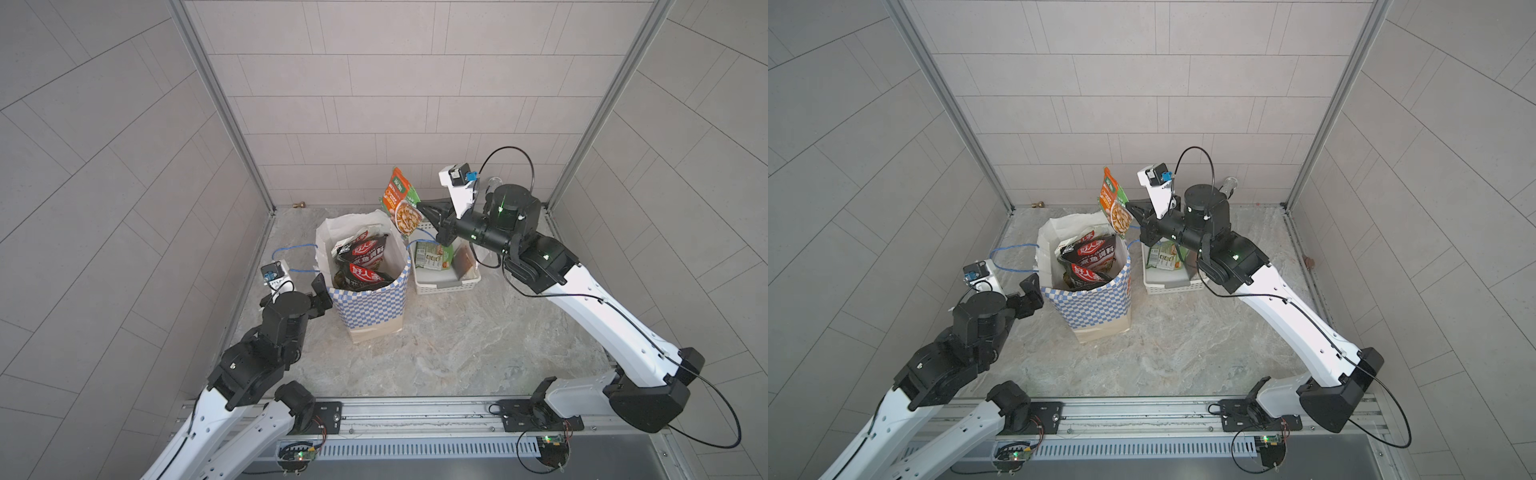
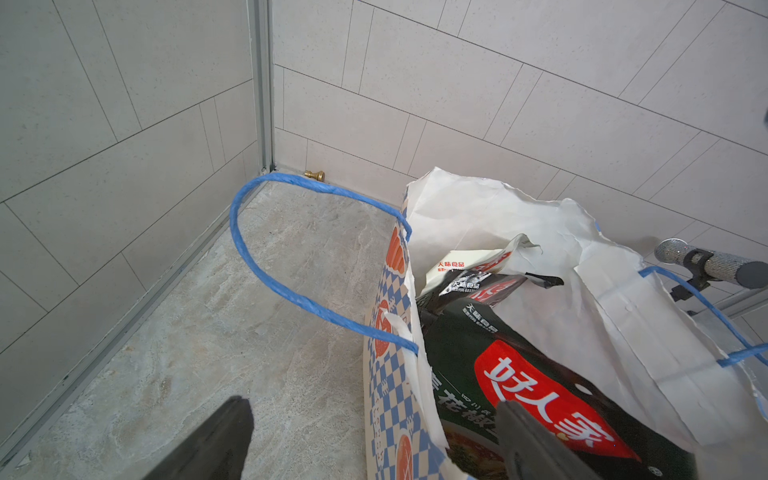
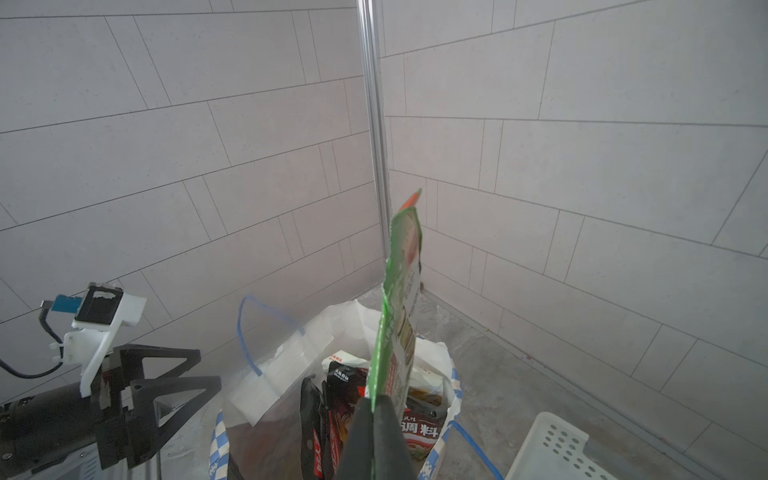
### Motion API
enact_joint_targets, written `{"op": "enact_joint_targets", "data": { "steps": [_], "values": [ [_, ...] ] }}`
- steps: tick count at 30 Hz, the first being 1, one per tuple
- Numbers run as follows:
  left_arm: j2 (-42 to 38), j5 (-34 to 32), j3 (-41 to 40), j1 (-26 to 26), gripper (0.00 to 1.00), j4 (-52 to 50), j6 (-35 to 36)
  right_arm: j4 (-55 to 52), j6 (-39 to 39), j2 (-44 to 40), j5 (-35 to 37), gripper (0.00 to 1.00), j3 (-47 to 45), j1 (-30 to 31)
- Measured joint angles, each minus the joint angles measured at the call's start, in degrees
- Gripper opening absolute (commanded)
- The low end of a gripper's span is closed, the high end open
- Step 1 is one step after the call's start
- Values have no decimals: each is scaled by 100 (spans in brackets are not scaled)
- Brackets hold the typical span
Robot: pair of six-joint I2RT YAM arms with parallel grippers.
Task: Place the condiment packets inside the bag
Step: Place the condiment packet in the paper bag.
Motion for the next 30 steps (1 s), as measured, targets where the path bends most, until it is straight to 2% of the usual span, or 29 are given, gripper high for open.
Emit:
{"op": "enact_joint_targets", "data": {
  "steps": [12, 24, 30],
  "values": [
    [9, 46, -118, 0, 93, 37, -4, -15, 455, 697, 107, 0, -560, 85],
    [-42, 48, -120, 0, 92, 35, 0, -96, 175, 1060, 1663, 0, -608, 498],
    [-37, 48, -140, 0, 93, 37, 0, -96, -7, 1060, 2046, 0, -608, 599]
  ]
}}
